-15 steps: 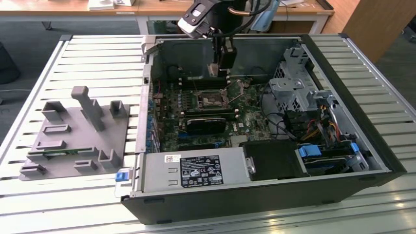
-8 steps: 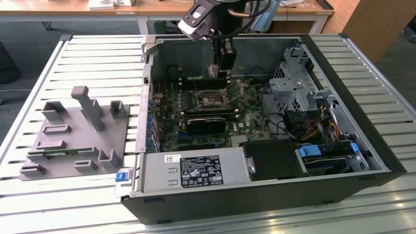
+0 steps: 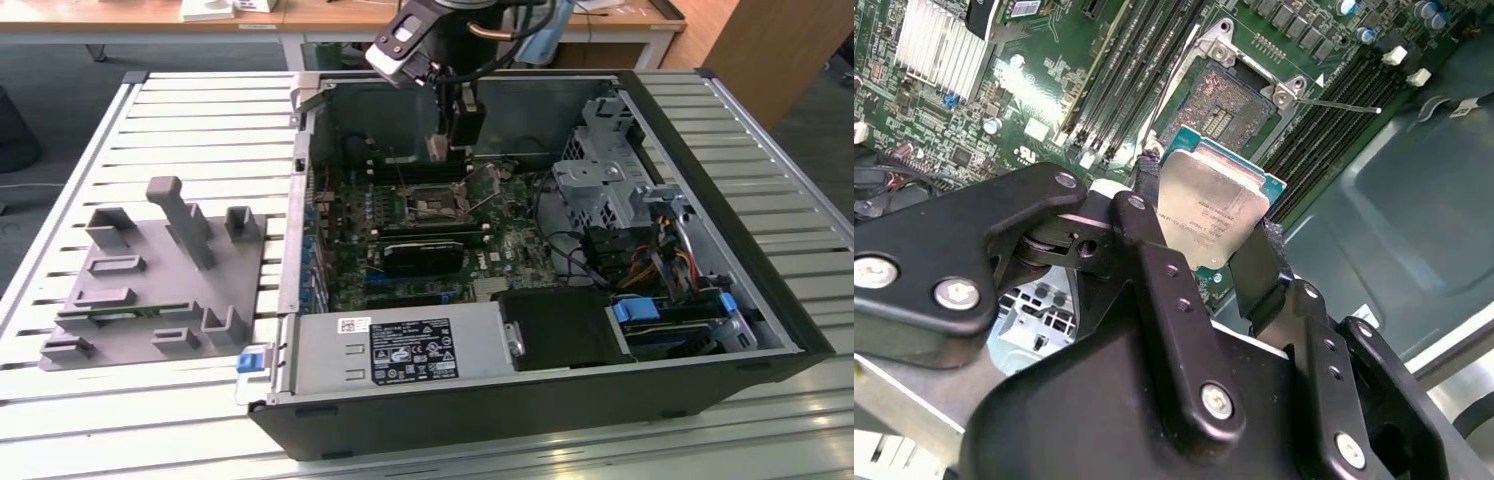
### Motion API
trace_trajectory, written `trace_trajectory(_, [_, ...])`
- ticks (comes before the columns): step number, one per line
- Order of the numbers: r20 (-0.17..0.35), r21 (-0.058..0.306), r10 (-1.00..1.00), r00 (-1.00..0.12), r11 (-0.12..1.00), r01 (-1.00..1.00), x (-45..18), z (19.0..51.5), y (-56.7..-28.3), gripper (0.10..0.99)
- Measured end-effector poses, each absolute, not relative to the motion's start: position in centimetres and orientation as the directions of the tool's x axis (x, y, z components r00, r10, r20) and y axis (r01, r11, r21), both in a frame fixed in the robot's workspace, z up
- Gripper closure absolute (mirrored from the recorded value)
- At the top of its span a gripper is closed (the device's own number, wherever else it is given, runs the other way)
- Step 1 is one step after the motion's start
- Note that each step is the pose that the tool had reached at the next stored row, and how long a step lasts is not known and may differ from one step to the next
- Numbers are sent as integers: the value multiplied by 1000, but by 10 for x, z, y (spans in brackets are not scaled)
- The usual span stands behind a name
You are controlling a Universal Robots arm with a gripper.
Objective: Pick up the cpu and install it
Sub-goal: 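Place the cpu into insertion slot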
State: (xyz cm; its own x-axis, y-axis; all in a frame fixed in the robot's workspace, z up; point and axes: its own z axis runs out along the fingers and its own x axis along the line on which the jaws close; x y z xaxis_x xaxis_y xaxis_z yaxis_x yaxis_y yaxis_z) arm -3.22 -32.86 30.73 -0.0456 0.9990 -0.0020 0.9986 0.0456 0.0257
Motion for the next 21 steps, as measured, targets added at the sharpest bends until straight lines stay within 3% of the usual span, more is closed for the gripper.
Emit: trace_trajectory(21, [-3, 26, 999, -45, 46, 999, -32, 303, -329, 553])
